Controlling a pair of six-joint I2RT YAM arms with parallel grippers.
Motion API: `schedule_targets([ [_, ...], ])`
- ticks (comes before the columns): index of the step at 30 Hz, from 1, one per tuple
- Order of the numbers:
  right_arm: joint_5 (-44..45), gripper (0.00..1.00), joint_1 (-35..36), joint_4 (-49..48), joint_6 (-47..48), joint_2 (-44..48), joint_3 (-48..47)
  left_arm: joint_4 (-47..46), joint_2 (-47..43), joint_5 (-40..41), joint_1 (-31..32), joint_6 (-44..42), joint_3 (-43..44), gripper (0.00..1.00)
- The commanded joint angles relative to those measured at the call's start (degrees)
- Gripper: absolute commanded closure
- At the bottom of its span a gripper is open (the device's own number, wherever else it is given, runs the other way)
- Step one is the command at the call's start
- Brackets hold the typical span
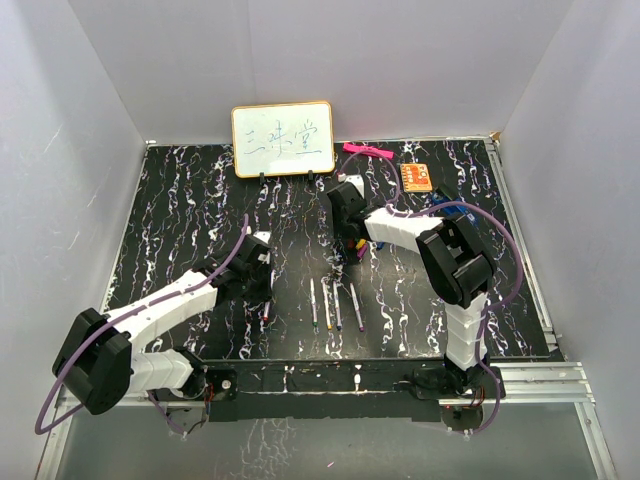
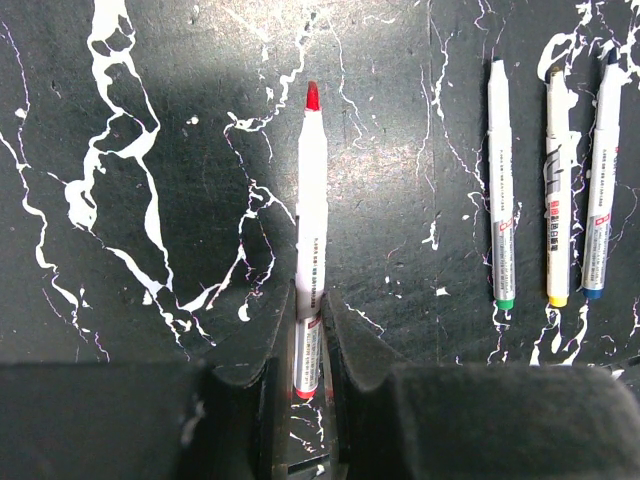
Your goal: Insert the pens into the pen caps
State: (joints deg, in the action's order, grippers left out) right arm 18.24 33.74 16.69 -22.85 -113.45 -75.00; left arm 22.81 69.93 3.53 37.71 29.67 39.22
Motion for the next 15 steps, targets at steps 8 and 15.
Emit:
schedule_targets([
  [8, -0.62, 0.60, 0.00, 0.22, -2.52, 2.30, 3.29, 0.67, 0.34, -0.72, -0.17, 0.65, -0.66, 1.00],
  [15, -1.98, 0.62, 0.07, 1.45, -4.64, 3.24, 5.14, 0.65, 1.27, -0.88, -0.18, 0.32, -0.29, 1.00],
])
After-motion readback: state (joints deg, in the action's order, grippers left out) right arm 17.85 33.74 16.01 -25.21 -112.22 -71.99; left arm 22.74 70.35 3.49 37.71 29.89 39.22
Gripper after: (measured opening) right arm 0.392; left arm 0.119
